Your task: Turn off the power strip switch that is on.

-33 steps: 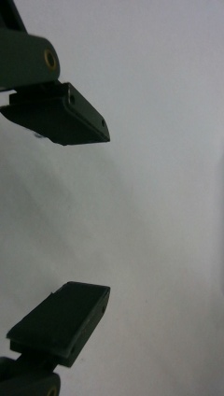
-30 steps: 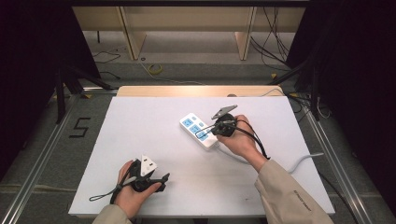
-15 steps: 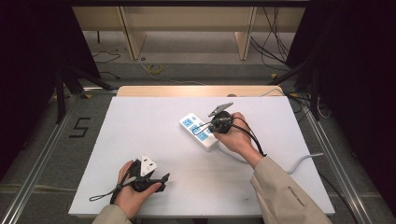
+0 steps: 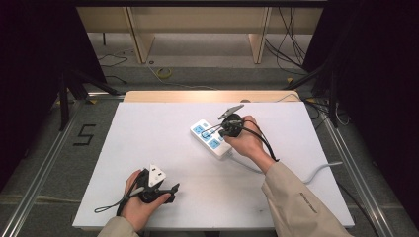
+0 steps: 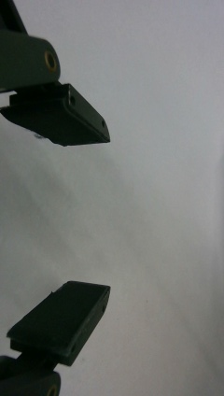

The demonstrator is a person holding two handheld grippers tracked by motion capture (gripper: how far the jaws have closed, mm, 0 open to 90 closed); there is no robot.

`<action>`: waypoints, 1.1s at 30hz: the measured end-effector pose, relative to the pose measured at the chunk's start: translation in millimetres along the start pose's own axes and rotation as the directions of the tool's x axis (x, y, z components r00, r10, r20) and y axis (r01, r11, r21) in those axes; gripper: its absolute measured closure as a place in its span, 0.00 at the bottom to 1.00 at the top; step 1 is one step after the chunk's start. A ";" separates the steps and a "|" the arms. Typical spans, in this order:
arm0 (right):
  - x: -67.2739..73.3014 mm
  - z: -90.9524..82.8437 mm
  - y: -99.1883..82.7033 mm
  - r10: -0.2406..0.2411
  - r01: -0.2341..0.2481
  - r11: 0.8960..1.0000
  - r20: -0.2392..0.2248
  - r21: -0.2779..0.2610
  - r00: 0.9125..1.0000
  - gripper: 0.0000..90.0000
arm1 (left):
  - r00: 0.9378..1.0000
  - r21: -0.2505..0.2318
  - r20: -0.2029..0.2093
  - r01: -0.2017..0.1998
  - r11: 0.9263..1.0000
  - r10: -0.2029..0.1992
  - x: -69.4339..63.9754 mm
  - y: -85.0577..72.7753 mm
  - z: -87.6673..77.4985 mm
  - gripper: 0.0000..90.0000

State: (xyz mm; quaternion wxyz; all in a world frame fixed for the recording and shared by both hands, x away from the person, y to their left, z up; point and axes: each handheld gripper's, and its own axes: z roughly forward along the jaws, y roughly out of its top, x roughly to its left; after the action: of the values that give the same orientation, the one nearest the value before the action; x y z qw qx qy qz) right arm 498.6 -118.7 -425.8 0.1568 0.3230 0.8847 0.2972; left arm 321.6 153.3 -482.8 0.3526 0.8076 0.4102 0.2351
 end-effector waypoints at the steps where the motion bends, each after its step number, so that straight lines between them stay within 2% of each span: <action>1: -0.2 0.3 1.0 0.004 -0.004 1.000 -0.001 0.000 1.000 1.00 | 1.000 0.000 0.000 -0.002 1.000 0.002 0.3 0.1 0.0 0.24; 33: -2.8 16.1 22.4 0.026 -0.026 1.000 -0.010 0.010 1.000 1.00 | 1.000 -0.002 0.005 0.001 1.000 -0.001 0.7 -0.3 0.1 0.24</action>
State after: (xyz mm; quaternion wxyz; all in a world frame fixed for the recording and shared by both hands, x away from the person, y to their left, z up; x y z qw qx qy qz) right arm 519.0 -100.0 -424.0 0.1470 0.3337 0.8826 0.2966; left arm 321.9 154.0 -483.1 0.3543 0.8077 0.4094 0.2335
